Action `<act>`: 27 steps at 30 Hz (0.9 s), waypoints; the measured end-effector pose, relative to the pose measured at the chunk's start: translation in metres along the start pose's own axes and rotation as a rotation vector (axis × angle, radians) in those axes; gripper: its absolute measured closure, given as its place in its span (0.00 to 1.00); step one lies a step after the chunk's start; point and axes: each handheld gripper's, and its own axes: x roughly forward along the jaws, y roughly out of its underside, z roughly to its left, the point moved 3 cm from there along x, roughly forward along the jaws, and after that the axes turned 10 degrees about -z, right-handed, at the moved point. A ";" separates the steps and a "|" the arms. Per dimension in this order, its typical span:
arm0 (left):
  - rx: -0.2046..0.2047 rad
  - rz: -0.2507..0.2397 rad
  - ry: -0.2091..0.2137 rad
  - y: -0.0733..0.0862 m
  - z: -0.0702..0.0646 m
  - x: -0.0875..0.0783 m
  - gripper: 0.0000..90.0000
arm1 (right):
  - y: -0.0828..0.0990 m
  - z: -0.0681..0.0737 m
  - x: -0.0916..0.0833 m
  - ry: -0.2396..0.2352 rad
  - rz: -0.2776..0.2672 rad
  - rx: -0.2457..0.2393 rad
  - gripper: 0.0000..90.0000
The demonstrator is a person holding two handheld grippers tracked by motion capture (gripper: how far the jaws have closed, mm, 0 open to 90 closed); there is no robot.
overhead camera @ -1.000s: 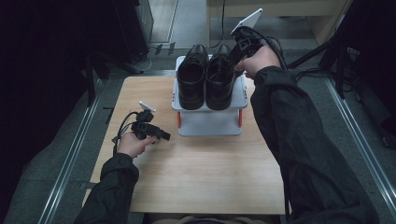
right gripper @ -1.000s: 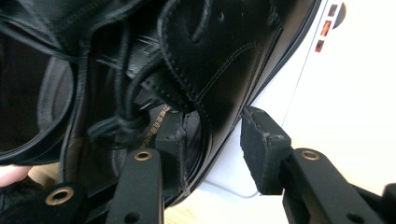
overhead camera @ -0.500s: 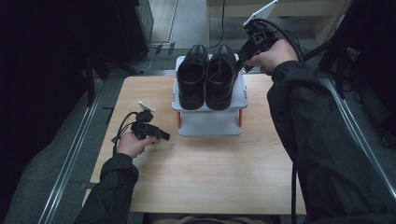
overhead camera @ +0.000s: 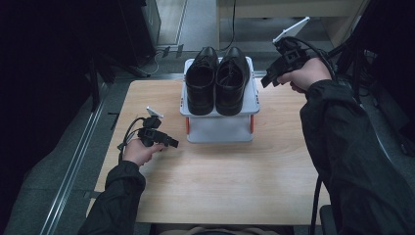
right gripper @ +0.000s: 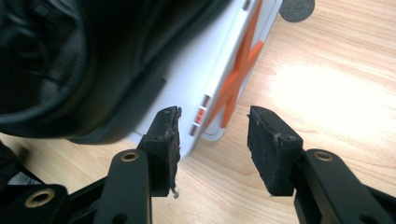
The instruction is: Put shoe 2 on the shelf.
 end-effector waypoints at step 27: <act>0.026 -0.002 -0.018 0.001 -0.003 0.003 0.49 | 0.072 -0.043 0.057 -0.089 -0.040 -0.045 0.56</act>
